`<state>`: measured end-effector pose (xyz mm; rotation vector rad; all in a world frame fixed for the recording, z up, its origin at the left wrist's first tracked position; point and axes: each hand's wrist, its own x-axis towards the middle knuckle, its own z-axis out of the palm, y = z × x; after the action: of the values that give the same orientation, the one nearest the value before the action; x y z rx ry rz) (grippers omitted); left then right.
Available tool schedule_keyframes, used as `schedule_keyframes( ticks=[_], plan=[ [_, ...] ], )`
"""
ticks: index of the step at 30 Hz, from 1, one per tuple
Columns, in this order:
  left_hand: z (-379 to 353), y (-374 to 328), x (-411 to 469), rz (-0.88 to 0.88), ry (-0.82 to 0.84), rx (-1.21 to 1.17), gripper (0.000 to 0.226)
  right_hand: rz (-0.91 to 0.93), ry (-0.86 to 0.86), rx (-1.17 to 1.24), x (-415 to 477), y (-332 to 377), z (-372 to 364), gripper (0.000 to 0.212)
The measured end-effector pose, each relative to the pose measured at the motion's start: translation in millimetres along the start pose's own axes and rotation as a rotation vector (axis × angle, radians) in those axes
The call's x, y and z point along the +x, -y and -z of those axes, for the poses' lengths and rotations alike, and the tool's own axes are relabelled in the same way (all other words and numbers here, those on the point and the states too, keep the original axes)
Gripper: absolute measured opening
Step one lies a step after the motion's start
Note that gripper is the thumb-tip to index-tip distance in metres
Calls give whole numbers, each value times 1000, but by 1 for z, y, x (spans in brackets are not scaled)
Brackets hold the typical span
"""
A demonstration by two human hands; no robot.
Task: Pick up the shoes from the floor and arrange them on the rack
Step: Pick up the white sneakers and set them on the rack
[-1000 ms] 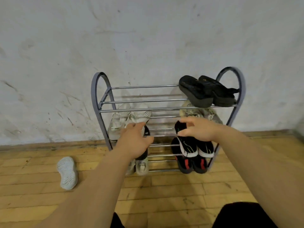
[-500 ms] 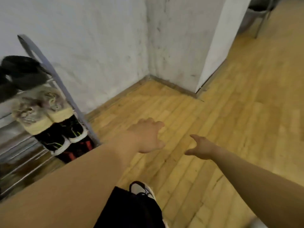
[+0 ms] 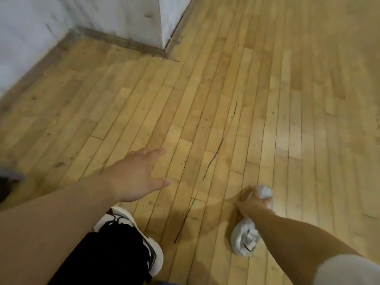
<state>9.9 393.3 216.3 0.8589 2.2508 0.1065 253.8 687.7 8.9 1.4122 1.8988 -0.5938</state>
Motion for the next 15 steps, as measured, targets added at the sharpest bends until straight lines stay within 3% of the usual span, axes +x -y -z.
schedule_keyframes(
  ticks=[4, 10, 12, 15],
  plan=[
    [0, 0, 3, 10, 12, 2, 93, -66, -151, 181, 1, -7, -4, 94],
    [4, 3, 0, 32, -15, -76, 93, -131, -200, 306, -1, -11, -9, 93],
    [7, 2, -6, 33, -16, -117, 94, -47, -177, 334, -10, -1, -5, 90],
    [12, 2, -18, 49, -31, -157, 97, 219, -159, 400, -39, 50, 4, 95]
  ],
)
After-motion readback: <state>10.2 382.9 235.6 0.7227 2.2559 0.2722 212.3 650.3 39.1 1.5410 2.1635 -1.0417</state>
